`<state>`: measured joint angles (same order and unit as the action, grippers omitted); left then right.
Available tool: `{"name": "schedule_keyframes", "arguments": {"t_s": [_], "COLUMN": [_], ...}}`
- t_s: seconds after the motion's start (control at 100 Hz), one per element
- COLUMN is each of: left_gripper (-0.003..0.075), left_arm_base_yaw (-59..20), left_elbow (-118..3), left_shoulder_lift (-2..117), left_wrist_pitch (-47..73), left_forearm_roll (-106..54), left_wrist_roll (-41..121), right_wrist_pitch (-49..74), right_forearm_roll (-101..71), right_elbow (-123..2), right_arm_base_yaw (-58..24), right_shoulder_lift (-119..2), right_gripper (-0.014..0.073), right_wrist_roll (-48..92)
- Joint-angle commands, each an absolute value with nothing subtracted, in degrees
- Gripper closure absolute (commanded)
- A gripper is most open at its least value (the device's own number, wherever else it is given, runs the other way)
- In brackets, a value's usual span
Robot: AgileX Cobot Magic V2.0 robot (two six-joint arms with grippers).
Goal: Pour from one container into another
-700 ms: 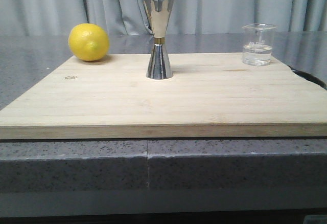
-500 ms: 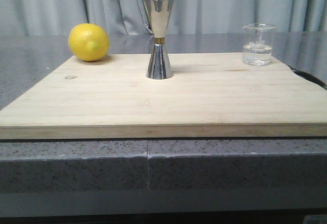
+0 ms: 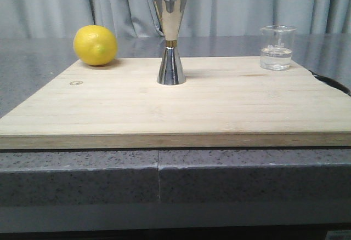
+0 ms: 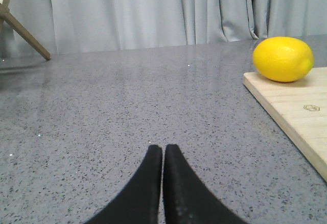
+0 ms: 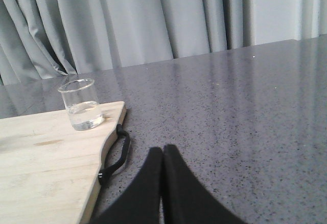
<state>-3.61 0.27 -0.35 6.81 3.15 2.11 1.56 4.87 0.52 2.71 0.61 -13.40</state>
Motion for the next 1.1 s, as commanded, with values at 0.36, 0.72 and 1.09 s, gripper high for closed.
{"name": "schedule_keyframes", "arguments": {"t_s": [0.36,0.72,1.09], "left_gripper": [0.0741,0.0741,0.0741], "left_arm_base_yaw": [-4.08,-4.08,-4.08], "left_elbow": [1.4,-11.72,-31.57], "left_shoulder_lift": [-1.63,0.12,14.09], "left_wrist_pitch": [-1.17,3.84,19.85], "left_forearm_roll": [0.0,-3.42,-2.62], "left_wrist_roll": [1.79,1.79,4.67], "right_wrist_pitch": [-3.37,7.9,19.19], "right_forearm_roll": [4.98,6.13,12.14], "right_elbow": [1.97,-9.99,-29.27], "right_arm_base_yaw": [2.75,2.75,2.75], "right_shoulder_lift": [1.76,1.08,-10.98], "right_gripper": [0.0661,0.0661,0.0661], "right_wrist_roll": [-12.84,-12.84,-12.84]}}
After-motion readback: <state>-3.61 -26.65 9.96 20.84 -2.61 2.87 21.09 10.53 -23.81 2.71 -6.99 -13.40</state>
